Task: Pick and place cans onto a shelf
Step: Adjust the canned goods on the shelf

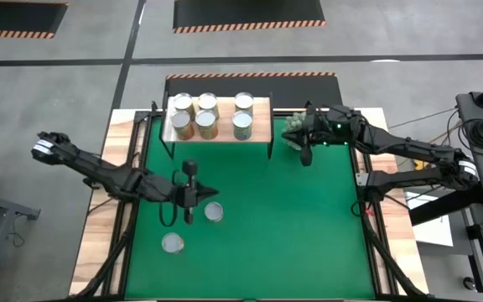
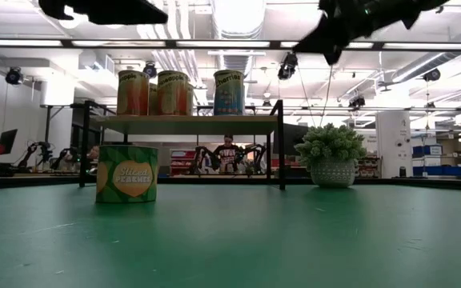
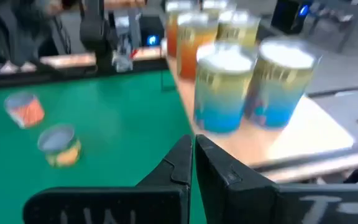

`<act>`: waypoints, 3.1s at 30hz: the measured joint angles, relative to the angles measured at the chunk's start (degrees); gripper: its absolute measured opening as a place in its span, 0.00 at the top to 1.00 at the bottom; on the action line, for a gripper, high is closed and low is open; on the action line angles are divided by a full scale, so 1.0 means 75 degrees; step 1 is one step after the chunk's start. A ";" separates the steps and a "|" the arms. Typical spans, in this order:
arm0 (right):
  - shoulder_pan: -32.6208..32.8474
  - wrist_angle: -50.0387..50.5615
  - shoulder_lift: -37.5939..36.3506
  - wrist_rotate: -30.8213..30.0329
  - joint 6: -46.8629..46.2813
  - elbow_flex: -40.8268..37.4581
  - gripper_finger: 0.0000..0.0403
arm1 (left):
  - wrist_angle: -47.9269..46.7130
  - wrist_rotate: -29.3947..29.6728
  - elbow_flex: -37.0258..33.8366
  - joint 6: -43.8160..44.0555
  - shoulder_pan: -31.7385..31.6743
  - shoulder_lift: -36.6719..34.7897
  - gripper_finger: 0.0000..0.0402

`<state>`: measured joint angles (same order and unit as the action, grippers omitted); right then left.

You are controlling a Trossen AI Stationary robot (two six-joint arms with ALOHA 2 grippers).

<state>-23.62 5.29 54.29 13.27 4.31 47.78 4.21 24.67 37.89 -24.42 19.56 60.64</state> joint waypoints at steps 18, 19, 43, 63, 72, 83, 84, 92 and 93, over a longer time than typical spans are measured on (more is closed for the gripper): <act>-0.0002 0.2702 0.3230 0.0007 0.0751 0.4575 0.98 | -0.0052 -0.0511 -0.1210 0.0005 -0.0295 -0.2587 1.00; -0.0002 0.2865 0.3431 0.0004 0.0761 0.4856 0.98 | -0.0070 -0.0510 -0.1258 0.0023 -0.0295 -0.2633 1.00; -0.0002 0.3919 0.5829 -0.0048 0.0100 0.7531 0.98 | -0.0230 -0.0364 -0.1399 0.0265 -0.0295 -0.2753 1.00; -0.0002 0.4397 0.5919 -0.0869 0.0079 0.7217 0.98 | -0.0230 -0.0341 -0.1390 0.0678 -0.0294 -0.2748 1.00; 0.0058 0.4196 0.5917 -0.0860 0.0094 0.7105 0.98 | -0.0224 -0.0341 -0.1387 0.0731 -0.0295 -0.2748 1.00; 0.0103 0.3725 0.5917 -0.0853 0.0103 0.6943 0.98 | -0.0207 -0.0341 -0.1387 0.0732 -0.0293 -0.2748 1.00; 0.0103 0.3654 0.5917 -0.0853 0.0103 0.6899 0.98 | -0.0200 -0.0341 -0.1387 0.0733 -0.0293 -0.2748 1.00; 0.0100 0.2906 0.5906 -0.0836 0.0173 0.6474 0.98 | -0.0163 -0.0341 -0.1387 0.0733 -0.0294 -0.2748 1.00; 0.0100 0.2906 0.5906 -0.0836 0.0173 0.6474 0.98 | -0.0163 -0.0341 -0.1387 0.0733 -0.0295 -0.2748 1.00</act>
<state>-22.87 27.09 98.59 7.01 5.61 96.33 2.98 22.11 27.49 -18.92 17.35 40.03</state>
